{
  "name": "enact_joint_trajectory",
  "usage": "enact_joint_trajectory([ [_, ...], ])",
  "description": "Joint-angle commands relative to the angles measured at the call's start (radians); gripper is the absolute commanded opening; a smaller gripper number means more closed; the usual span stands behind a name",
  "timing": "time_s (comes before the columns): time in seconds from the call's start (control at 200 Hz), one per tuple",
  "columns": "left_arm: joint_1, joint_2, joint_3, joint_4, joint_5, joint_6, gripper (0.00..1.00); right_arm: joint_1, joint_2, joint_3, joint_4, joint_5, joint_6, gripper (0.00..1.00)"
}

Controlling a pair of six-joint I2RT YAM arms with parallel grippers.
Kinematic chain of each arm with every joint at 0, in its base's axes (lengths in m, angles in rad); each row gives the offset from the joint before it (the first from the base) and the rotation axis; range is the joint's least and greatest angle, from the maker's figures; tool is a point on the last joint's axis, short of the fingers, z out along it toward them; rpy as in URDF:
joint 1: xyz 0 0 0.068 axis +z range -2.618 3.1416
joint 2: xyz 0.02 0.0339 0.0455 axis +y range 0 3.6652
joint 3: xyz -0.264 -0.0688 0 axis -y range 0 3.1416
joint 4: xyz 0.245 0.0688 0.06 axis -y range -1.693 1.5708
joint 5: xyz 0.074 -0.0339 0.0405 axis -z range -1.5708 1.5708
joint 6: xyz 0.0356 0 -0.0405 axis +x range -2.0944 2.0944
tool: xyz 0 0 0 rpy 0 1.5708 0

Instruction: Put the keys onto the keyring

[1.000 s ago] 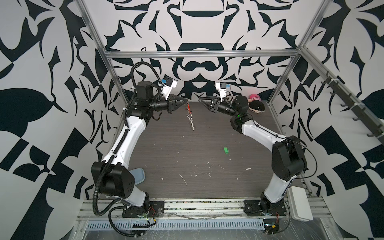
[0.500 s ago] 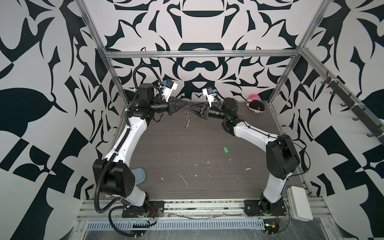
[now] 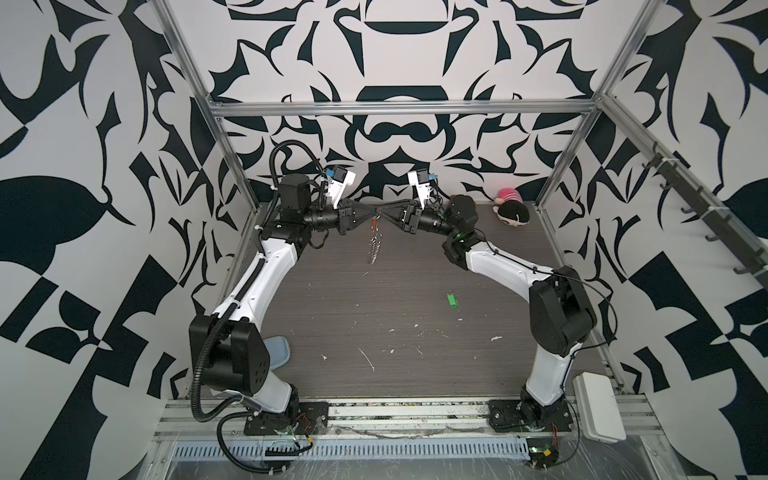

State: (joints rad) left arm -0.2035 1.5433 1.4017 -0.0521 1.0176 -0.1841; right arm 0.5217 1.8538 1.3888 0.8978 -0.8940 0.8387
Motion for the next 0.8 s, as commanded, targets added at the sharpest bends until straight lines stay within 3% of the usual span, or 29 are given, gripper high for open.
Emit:
enact_joint_trajectory([
  [0.0,-0.004,-0.048,-0.004,0.087,0.030,-0.044,0.00,0.008,-0.013,0.035,0.072,-0.002,0.014,0.22],
  [0.28,0.016,-0.083,-0.063,0.283,0.004,-0.168,0.00,-0.003,-0.031,-0.003,0.070,0.008,0.003,0.31],
  [0.485,0.016,-0.068,-0.060,0.306,0.019,-0.202,0.00,0.001,-0.024,0.018,0.105,0.001,0.042,0.22],
  [0.795,0.016,-0.059,-0.063,0.321,0.026,-0.218,0.00,0.016,-0.001,0.055,0.120,-0.002,0.067,0.21],
])
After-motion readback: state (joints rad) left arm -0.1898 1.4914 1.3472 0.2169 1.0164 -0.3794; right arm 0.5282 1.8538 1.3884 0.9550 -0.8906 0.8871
